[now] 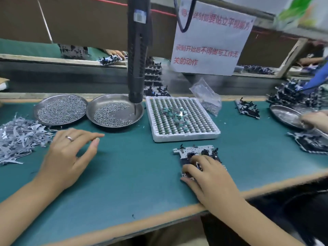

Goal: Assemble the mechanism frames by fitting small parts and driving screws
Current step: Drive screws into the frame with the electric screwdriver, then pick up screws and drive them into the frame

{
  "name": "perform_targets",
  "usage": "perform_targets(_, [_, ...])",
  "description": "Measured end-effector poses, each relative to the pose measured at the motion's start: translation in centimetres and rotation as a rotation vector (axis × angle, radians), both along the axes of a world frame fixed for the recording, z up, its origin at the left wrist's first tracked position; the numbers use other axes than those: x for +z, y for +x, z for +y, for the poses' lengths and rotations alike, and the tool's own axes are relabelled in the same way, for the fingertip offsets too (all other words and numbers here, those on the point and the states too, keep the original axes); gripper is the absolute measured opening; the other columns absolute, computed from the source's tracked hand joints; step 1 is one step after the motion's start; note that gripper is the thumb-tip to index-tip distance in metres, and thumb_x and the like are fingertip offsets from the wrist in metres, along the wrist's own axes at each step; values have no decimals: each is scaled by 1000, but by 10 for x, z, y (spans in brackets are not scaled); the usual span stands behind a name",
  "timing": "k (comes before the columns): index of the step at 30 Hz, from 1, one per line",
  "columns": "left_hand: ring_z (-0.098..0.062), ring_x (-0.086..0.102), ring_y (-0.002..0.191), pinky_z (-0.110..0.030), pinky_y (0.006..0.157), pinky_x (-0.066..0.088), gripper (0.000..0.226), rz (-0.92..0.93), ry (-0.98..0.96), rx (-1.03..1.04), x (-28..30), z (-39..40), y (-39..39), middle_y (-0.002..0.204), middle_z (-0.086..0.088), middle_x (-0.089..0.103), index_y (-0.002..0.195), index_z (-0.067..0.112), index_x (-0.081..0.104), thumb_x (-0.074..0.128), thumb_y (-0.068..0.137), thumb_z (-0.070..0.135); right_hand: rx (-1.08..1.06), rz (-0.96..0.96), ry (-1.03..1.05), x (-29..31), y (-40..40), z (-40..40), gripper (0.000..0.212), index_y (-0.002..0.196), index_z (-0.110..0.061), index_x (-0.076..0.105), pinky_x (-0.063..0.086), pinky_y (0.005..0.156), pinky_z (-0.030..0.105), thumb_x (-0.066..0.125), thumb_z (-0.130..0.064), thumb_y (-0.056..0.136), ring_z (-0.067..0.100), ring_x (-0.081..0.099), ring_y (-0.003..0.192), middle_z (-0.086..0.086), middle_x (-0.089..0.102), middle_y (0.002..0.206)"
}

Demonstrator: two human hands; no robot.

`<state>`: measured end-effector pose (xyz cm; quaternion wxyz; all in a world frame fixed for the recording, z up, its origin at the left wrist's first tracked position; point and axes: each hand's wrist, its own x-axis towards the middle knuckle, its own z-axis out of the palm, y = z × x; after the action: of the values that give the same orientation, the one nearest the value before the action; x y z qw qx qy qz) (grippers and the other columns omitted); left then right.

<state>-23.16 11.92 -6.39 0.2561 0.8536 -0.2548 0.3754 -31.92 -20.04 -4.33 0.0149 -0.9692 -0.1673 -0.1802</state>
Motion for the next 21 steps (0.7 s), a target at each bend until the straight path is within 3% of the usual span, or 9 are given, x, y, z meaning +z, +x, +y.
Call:
perform_targets(3, [-20, 52, 77, -39, 81, 36, 35, 22, -29, 8, -2, 2, 2, 86, 0, 64, 96, 6, 71, 45, 94, 28, -283, -8, -63, -1, 11, -43, 19, 84, -10, 68, 49, 64, 41, 81, -13, 71, 34, 64, 77, 11, 65, 88])
perform_targets(5, [-21, 52, 75, -40, 79, 37, 35, 23, -23, 14, -3, 3, 3, 85, 0, 63, 97, 8, 71, 44, 95, 30, -491, 54, -127, -1, 21, -67, 18, 100, -10, 64, 45, 80, 44, 66, -13, 82, 35, 59, 98, 12, 62, 107])
perform_targets(7, [-21, 51, 76, -39, 78, 36, 35, 29, -13, 22, -3, 3, 3, 84, 1, 62, 97, 9, 71, 43, 95, 31, -644, 118, -222, 2, 30, -86, 32, 120, -17, 53, 36, 95, 42, 50, -17, 89, 30, 42, 123, 8, 47, 131])
perform_targets(9, [-22, 52, 77, -40, 79, 36, 36, 38, -10, 29, -3, 3, 2, 84, 1, 63, 96, 9, 71, 43, 95, 31, -696, 157, -261, 4, 39, -93, 37, 125, -19, 47, 32, 100, 42, 48, -18, 88, 29, 34, 130, 7, 39, 139])
perform_targets(12, [-22, 54, 78, -41, 79, 37, 36, 39, -6, 41, -2, 3, 3, 85, -1, 65, 95, 7, 71, 43, 94, 31, -574, 108, -199, 7, 50, -72, 29, 117, -16, 56, 37, 94, 36, 46, -19, 90, 27, 46, 120, 5, 50, 131])
perform_targets(16, [-19, 53, 78, -41, 78, 38, 34, 50, -4, 39, 0, 2, 1, 86, -1, 66, 93, 7, 71, 45, 93, 29, -148, -23, 91, 9, 53, -5, 14, 92, -6, 68, 49, 69, 39, 56, -11, 86, 32, 60, 90, 8, 66, 97])
perform_targets(18, [-19, 54, 78, -43, 77, 39, 33, 71, -4, 45, 2, 1, 0, 88, -2, 67, 94, 7, 71, 46, 92, 28, 59, -87, 190, 8, 59, 31, 8, 85, -4, 69, 51, 57, 38, 64, -5, 80, 32, 63, 73, 9, 68, 82])
perform_targets(21, [-26, 59, 84, -46, 80, 41, 35, 128, 22, 94, 7, 0, -1, 93, -4, 67, 100, 8, 71, 45, 91, 30, 268, -138, 238, 7, 81, 73, 10, 83, 0, 69, 50, 52, 38, 63, -4, 77, 33, 61, 63, 11, 67, 75])
